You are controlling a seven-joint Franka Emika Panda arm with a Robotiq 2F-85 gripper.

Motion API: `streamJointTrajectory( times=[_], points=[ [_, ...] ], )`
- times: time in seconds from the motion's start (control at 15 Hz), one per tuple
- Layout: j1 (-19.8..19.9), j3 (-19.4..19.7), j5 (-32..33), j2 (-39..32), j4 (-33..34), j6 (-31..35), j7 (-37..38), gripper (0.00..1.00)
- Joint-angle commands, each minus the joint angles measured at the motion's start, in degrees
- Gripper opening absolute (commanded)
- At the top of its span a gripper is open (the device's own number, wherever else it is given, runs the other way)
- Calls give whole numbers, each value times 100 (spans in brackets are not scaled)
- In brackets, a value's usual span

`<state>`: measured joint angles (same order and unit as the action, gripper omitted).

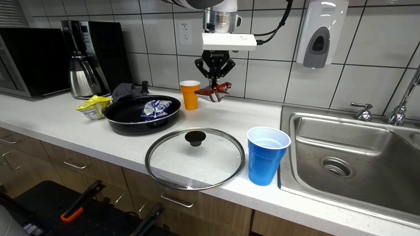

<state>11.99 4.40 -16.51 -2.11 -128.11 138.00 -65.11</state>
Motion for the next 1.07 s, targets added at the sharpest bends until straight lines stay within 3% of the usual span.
streamJointTrajectory(
  times=[0.0,0.47,1.0],
  points=[
    [-271,28,140,495,-369,100,206,0],
    [-657,17,97,722,-566,-11,187,0],
    [-1085,-136,71,1159,-1209,362,732,0]
  ],
)
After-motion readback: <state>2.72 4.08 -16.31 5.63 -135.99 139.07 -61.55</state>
